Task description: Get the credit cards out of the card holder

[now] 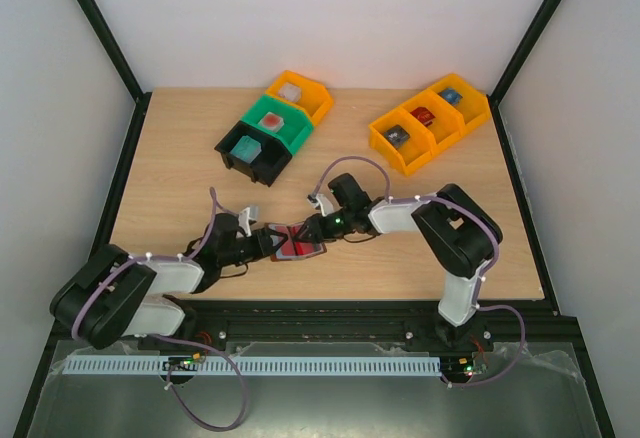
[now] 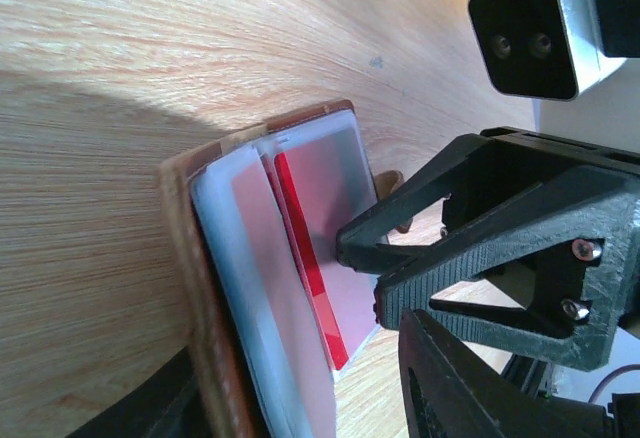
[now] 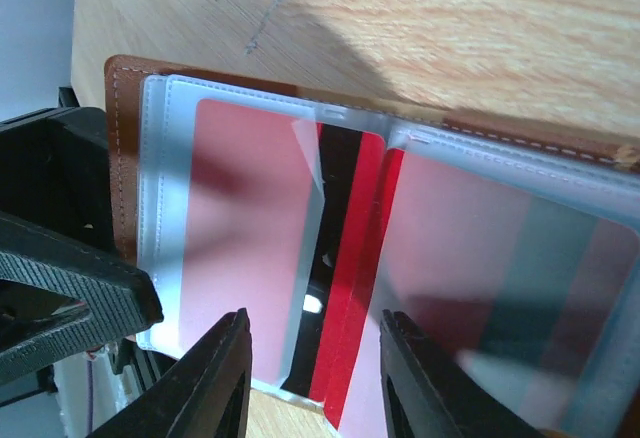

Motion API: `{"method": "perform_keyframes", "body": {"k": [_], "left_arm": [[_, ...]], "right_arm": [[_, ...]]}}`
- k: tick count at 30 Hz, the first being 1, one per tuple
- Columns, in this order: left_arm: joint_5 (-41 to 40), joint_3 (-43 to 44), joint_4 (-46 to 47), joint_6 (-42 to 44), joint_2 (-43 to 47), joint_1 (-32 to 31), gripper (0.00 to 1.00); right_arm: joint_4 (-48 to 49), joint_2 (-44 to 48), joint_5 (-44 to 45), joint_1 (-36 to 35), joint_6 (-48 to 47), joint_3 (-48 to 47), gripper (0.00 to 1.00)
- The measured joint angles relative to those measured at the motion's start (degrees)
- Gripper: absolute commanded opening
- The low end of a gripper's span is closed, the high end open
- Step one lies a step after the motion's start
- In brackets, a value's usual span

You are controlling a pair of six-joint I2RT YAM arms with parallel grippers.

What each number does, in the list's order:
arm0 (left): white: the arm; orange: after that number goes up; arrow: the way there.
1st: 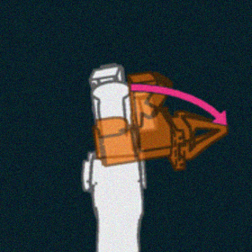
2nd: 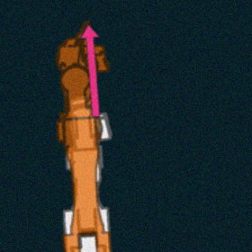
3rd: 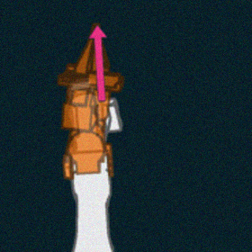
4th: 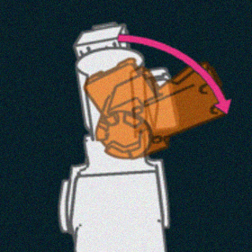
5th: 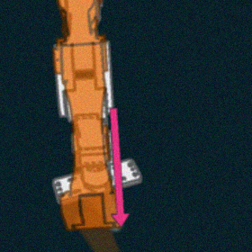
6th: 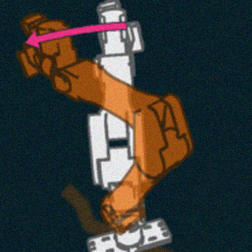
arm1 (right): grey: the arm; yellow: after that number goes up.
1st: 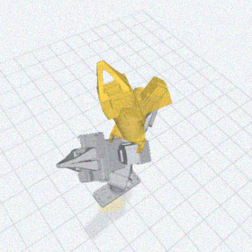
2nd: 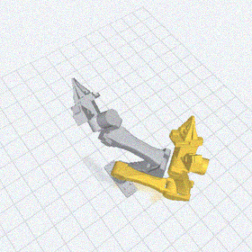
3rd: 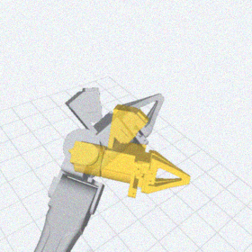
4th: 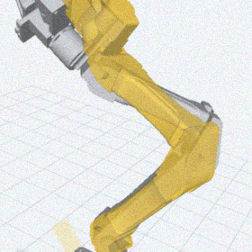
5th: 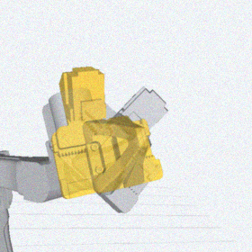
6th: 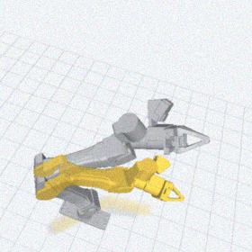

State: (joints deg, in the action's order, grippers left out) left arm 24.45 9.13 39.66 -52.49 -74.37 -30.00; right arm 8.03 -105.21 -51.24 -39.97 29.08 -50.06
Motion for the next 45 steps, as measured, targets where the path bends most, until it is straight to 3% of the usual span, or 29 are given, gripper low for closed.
{"method": "perform_keyframes", "body": {"k": [2, 6, 7, 19, 27, 35, 45], "left_arm": [[0.0, 1.0, 0.0, 0.0, -1.9, -0.3, 0.36], [0.1, 2.9, -0.3, 0.3, -5.2, -0.8, 0.05], [0.1, 3.2, -0.3, -0.1, -5.6, -0.9, 0.03], [1.2, 1.9, 1.6, 0.9, -1.8, -1.2, 0.02], [8.2, -0.8, 9.7, 2.9, 3.7, -1.1, 0.02], [11.0, -1.8, 12.5, 3.4, 5.2, -1.1, 0.02], [11.5, -2.1, 13.4, 3.4, 5.2, -1.1, 0.02]], "right_arm": [[0.2, -0.8, 0.0, 0.0, 0.3, 0.2, 0.35], [1.7, -1.3, -0.4, 0.0, 0.7, 0.2, 0.35], [1.7, -1.3, -0.5, 0.0, 0.7, 0.2, 0.36], [2.1, 2.8, -4.7, 3.6, -2.1, 2.3, 0.36], [11.0, 8.0, -10.6, 3.9, 1.0, 7.4, 0.34], [18.9, 8.6, -13.9, 4.0, 5.1, 9.4, 0.08], [23.3, 10.0, -16.0, 4.3, 7.5, 11.9, 0.11]]}}
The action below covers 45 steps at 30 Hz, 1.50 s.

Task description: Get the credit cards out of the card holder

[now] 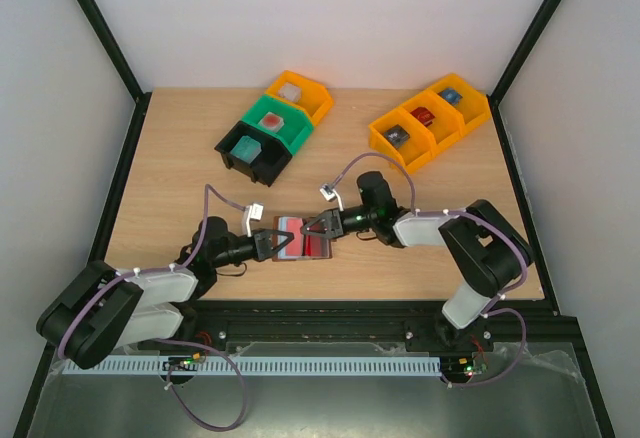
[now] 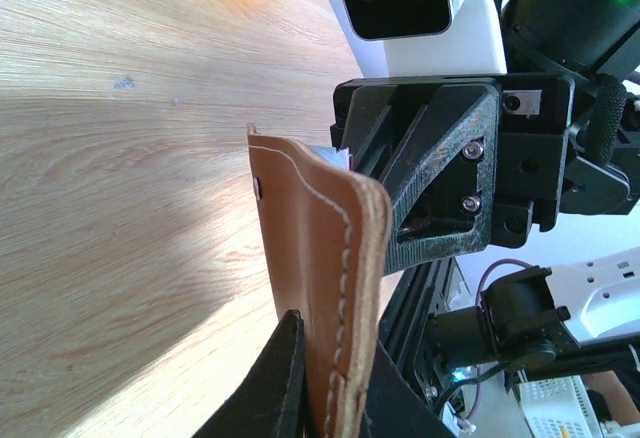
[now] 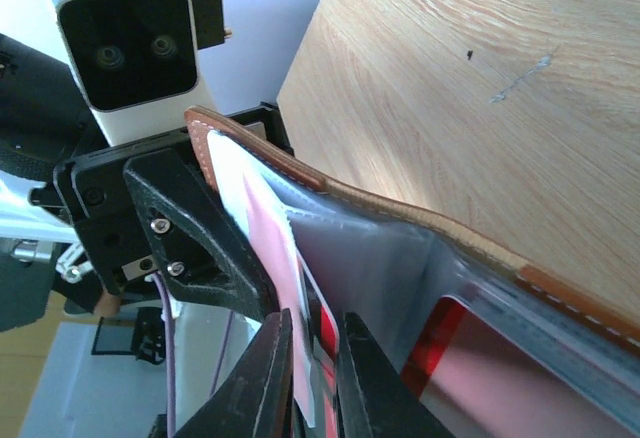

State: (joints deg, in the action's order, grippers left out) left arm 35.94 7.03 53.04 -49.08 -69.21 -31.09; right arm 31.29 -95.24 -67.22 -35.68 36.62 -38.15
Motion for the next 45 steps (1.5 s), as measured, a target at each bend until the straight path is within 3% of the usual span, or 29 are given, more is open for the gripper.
{"method": "perform_keyframes", "body": {"k": [4, 9, 15, 16, 18, 26, 30, 33, 41, 45], "left_arm": [[0.5, 0.0, 0.7, 0.0, 0.0, 0.0, 0.02], [0.9, 0.0, 1.1, -0.1, 0.0, 0.3, 0.02], [1.2, 0.0, 1.3, -0.3, 0.0, 0.4, 0.02], [1.2, 0.0, 1.3, -0.3, 0.0, 0.4, 0.08], [1.2, 0.0, 1.2, -0.4, 0.0, 0.4, 0.16], [-0.8, -0.4, -1.1, -0.6, -0.1, 0.9, 0.18], [-2.1, -0.4, -1.7, -0.6, -0.1, 1.3, 0.16], [-2.7, -0.4, -1.7, -0.7, -0.1, 1.6, 0.03], [-3.0, -0.7, -2.2, -0.6, 0.0, 1.6, 0.02], [-3.5, -0.7, -2.7, -0.6, 0.0, 1.6, 0.02]], "right_arm": [[5.5, 1.4, -0.6, 0.1, 4.0, 2.7, 0.1], [6.8, 2.4, -0.6, 0.2, 4.9, 3.7, 0.02], [7.1, 2.5, -0.6, 0.2, 5.2, 3.8, 0.02], [7.0, 2.5, -0.6, 0.2, 5.2, 3.8, 0.02], [6.3, 2.5, -0.5, 0.2, 4.3, 3.8, 0.02], [-2.7, 2.6, -0.7, 0.0, -3.3, 1.1, 0.02], [-10.7, 2.6, -0.3, 0.0, -9.3, -1.6, 0.02], [-14.1, 2.6, -0.3, 0.0, -11.9, -2.6, 0.02], [-15.5, 2.5, -0.3, 0.0, -12.2, -2.6, 0.06], [-14.3, 1.8, -0.3, 0.0, -11.8, -2.6, 0.02]]}}
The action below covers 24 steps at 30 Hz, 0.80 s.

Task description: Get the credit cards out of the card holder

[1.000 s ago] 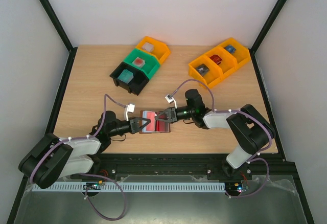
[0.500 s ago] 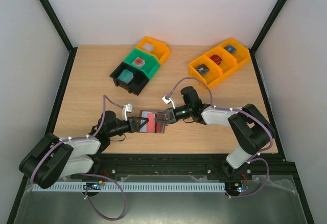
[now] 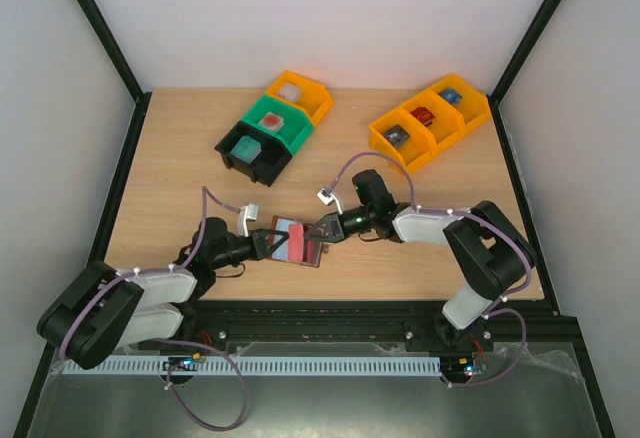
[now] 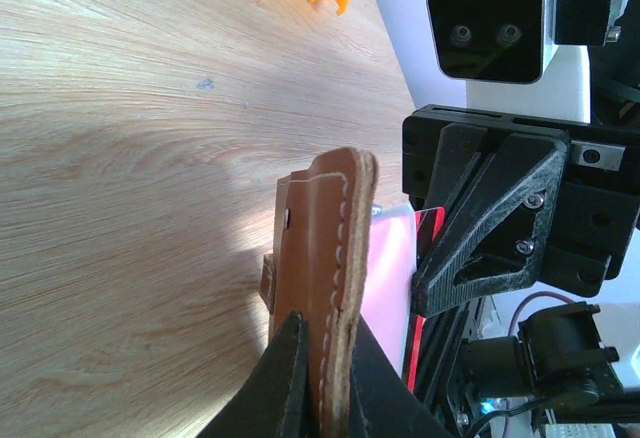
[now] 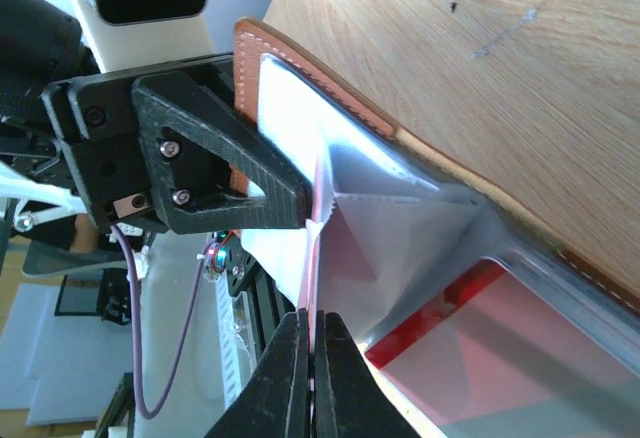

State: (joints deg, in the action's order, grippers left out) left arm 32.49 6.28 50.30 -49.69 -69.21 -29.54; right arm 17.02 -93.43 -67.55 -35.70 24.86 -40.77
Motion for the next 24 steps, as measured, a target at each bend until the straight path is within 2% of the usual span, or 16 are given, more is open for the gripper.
{"method": "perform_keyframes", "body": {"k": [8, 18, 24], "left_arm": [[-3.1, 0.0, -4.4, -1.0, 0.0, 1.8, 0.02], [-9.7, -0.7, -12.5, -4.8, -0.8, 5.9, 0.02], [-12.6, -0.7, -16.2, -6.7, -1.0, 6.9, 0.24]], "right_arm": [[-2.3, -1.2, 3.7, 0.4, -0.5, 0.0, 0.02], [-11.3, -1.0, 9.5, 6.2, -1.3, -2.5, 0.01], [-19.7, 2.2, 14.9, 6.5, -4.2, -9.9, 0.02]]}}
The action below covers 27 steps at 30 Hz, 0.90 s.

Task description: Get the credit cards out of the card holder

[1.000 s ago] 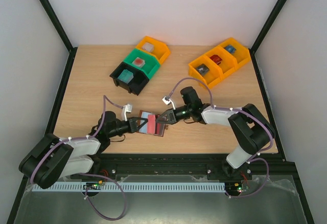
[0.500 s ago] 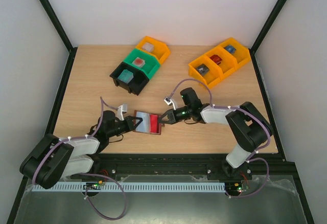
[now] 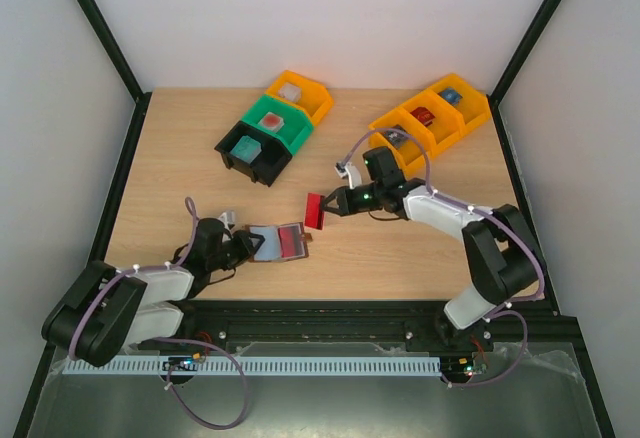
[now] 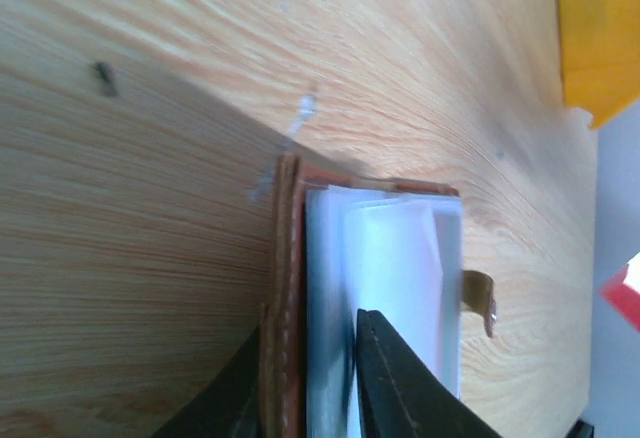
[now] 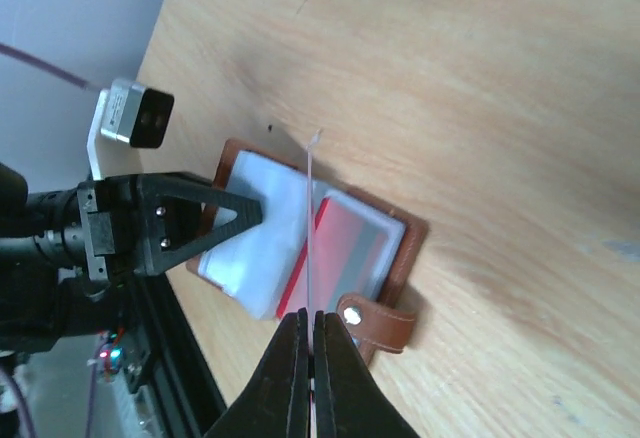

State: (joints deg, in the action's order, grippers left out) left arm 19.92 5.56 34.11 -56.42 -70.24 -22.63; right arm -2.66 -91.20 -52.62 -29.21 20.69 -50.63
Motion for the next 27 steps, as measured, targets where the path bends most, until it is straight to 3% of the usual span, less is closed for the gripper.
{"method": "perform_keyframes", "body": {"k": [12, 19, 27], "left_arm": [[-4.8, 0.1, -6.1, -2.0, 4.7, 0.8, 0.46], [-8.8, 0.1, -11.8, -2.9, 10.7, 2.9, 0.68], [-12.8, 0.0, -13.9, -3.6, 17.6, 6.7, 0.74]], "right_arm": [[-15.2, 4.3, 14.9, 0.4, -6.9, -12.4, 0.02], [-18.4, 5.6, 21.2, 0.4, -8.1, -19.7, 0.02], [-19.6, 7.0, 26.6, 0.5, -9.1, -25.8, 0.02]]}}
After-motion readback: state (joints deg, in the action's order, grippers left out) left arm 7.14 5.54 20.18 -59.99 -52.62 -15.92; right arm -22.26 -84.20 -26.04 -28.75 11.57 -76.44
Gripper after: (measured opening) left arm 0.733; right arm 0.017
